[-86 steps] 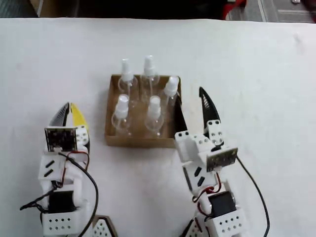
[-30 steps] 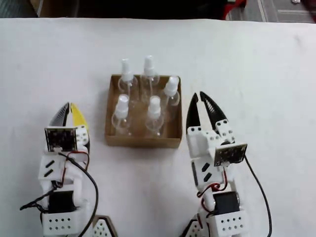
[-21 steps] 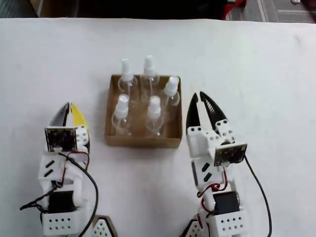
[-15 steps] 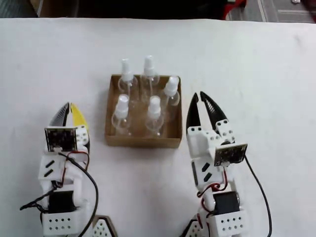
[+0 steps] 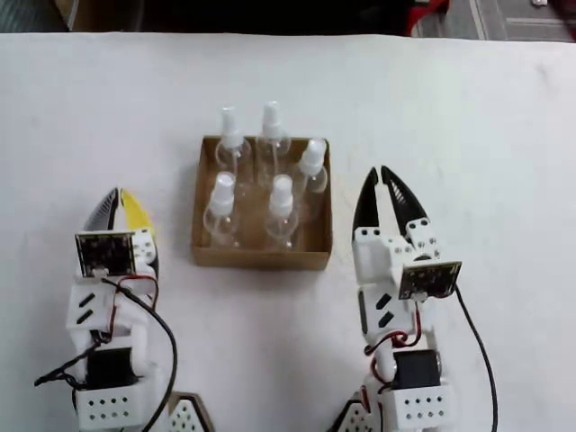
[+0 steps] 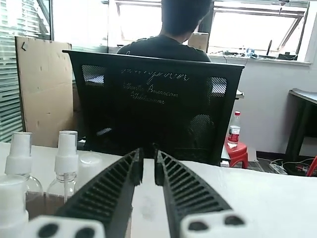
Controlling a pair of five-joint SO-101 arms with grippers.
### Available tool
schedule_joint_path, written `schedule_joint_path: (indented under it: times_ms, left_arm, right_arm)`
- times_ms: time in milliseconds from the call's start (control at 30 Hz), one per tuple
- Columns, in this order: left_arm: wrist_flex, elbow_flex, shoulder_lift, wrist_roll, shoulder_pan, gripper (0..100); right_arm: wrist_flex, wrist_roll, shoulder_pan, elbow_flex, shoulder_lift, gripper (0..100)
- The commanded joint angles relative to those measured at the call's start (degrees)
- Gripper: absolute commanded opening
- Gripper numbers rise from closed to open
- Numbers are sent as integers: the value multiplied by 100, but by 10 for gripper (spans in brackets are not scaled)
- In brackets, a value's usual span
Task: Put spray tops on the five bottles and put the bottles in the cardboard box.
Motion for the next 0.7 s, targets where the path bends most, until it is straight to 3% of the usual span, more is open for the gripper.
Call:
schedule_joint_path:
  times_ms: [0,167,367,667]
  left_arm:
    - [-105,-114,-57,-35,-40,24]
    - [-105,-123,-40,-35,-48,24]
    - [-97,-158,-22,-35,-48,24]
    - [360,-422,-22,-35,-48,24]
  right_arm:
    - [66,9,40,9,-4,24]
    - [145,9,66,-70,13,24]
    - [971,-35,66,-545,40,24]
    - [1024,-35,57,-563,48,24]
